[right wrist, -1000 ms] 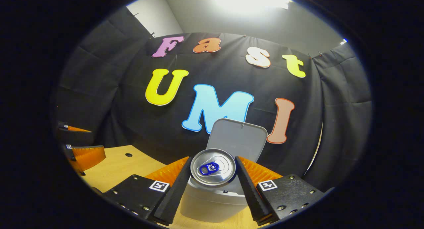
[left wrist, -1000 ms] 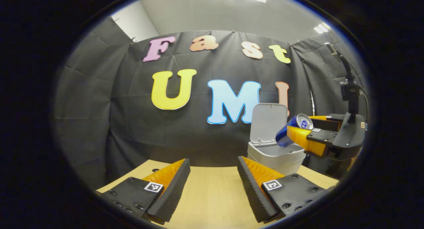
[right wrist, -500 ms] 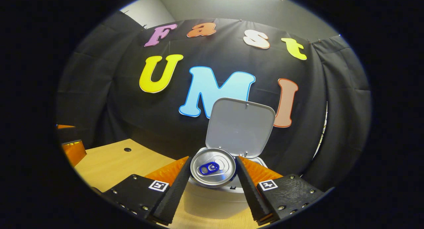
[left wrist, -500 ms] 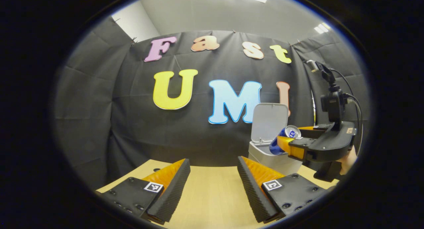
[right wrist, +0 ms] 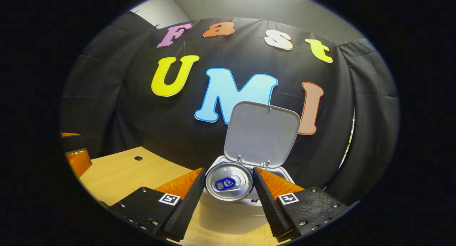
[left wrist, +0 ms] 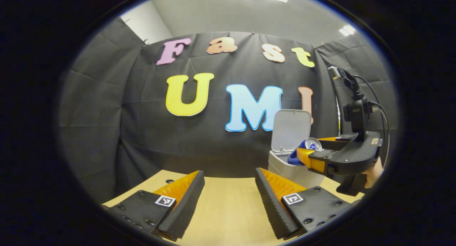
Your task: Press the lid of the desktop garbage bin to open it, pick up the crumpled paper on the desktop and throw it into the bin, then pick up the pop can on the desktop and drop it into the bin, and finally close the garbage bin lid.
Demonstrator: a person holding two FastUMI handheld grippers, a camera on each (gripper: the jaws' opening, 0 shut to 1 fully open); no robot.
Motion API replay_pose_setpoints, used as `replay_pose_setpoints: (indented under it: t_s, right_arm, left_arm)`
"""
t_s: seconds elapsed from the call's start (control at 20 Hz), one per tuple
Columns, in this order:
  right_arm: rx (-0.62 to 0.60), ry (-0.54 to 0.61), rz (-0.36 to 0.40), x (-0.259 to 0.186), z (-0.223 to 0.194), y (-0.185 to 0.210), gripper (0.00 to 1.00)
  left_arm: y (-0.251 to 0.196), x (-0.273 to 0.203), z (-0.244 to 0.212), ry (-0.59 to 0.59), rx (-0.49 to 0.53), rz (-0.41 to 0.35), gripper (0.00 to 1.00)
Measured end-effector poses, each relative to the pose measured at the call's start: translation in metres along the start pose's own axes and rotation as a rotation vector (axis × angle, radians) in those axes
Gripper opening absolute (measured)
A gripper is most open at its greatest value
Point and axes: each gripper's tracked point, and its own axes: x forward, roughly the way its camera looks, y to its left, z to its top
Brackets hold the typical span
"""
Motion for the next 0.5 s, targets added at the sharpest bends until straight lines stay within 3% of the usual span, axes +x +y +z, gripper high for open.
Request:
replay_pose_setpoints:
  t_s: [0.5]
  right_arm:
    - [0.027, -0.009, -0.027, -0.003, 0.005, -0.011, 0.85]
  left_arm:
    - [0.002, -0.002, 0.001, 0.000, -0.001, 0.001, 0.94]
